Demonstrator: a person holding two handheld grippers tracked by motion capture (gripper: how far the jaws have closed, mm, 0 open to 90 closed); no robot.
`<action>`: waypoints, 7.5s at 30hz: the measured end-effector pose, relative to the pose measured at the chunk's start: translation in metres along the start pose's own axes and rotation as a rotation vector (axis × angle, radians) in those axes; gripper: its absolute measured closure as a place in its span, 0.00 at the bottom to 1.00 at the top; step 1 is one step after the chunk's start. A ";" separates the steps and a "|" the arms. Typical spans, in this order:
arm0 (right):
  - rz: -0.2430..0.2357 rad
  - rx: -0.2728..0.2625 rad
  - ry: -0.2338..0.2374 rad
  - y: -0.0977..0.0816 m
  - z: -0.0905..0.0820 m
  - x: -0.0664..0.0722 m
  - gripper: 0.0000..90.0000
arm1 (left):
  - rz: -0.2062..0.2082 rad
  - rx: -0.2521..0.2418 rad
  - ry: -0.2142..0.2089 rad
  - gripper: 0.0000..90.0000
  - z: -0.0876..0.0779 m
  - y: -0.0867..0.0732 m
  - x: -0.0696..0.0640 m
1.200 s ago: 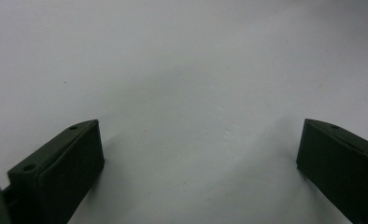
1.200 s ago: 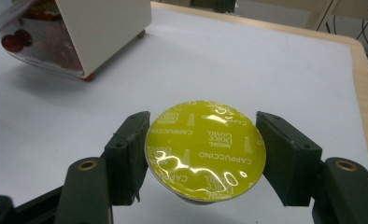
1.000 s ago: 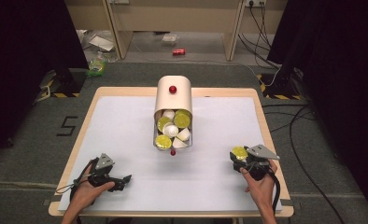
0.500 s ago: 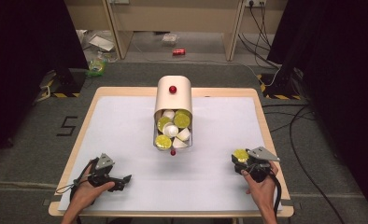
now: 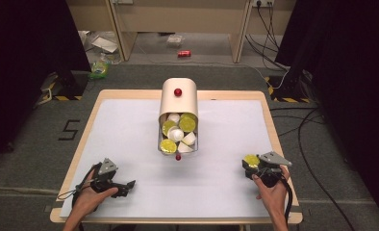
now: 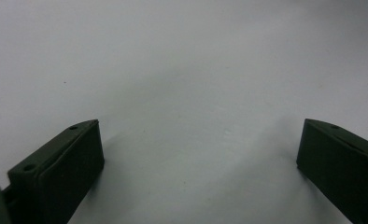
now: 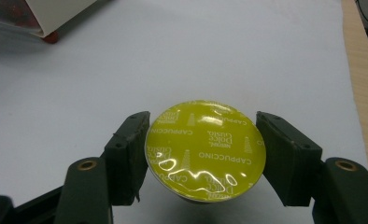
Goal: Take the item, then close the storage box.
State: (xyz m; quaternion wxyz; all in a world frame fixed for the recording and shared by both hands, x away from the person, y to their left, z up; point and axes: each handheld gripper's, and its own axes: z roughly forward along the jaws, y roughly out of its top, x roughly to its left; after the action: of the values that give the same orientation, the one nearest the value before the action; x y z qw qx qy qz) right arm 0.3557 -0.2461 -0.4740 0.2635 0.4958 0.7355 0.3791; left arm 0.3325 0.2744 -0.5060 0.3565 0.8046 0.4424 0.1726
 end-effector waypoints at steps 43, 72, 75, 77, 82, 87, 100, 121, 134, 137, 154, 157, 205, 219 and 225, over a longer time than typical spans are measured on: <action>-0.008 -0.019 0.033 0.000 0.003 0.011 0.27 | 0.001 0.001 0.000 0.00 0.000 0.000 0.000; -0.032 -0.180 0.025 0.021 -0.019 0.030 0.27 | -0.001 0.000 -0.001 0.00 0.000 0.000 0.000; -0.040 -0.191 0.029 0.024 -0.020 0.037 0.28 | -0.001 0.000 -0.002 0.00 0.000 0.000 0.000; -0.048 -0.202 0.034 0.026 -0.022 0.040 0.28 | -0.001 -0.001 -0.002 0.00 0.000 0.000 0.000; -0.053 -0.205 0.047 0.027 -0.024 0.047 0.28 | -0.001 -0.001 -0.002 0.00 0.000 0.000 0.000; -0.065 -0.208 0.055 0.028 -0.025 0.053 0.28 | -0.001 -0.001 -0.003 0.00 0.000 0.000 0.000; -0.095 -0.209 0.097 0.031 -0.026 0.071 0.27 | 0.000 0.002 0.001 0.00 0.000 0.000 0.000; -0.122 -0.204 0.134 0.033 -0.021 0.085 0.26 | 0.002 0.002 0.002 0.00 0.000 0.000 0.000; -0.135 -0.208 0.157 0.036 -0.019 0.092 0.25 | 0.001 0.002 0.001 0.00 0.000 0.000 0.000; -0.142 -0.206 0.167 0.037 -0.016 0.096 0.25 | 0.001 0.003 0.002 0.00 0.000 0.000 0.000; -0.188 -0.212 0.202 0.053 0.005 0.122 0.26 | 0.000 0.002 0.001 0.00 0.000 0.000 0.000; -0.194 -0.211 0.202 0.054 0.008 0.125 0.26 | 0.000 0.002 0.001 0.00 0.000 0.000 0.000; -0.182 -0.236 0.198 0.070 0.026 0.133 0.16 | 0.001 0.001 0.001 0.00 0.000 0.000 0.000; -0.168 -0.238 0.208 0.075 0.031 0.133 0.16 | 0.000 0.000 0.000 0.00 0.000 0.000 0.000; -0.173 -0.236 0.197 0.079 0.034 0.133 0.16 | 0.000 0.001 0.001 0.00 0.000 0.000 0.000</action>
State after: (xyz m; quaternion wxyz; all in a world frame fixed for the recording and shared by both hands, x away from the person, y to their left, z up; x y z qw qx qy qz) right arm 0.3738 -0.0950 -0.4307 0.2781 0.3567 0.7480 0.4857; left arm 0.3327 0.2739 -0.5060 0.3557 0.8048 0.4426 0.1729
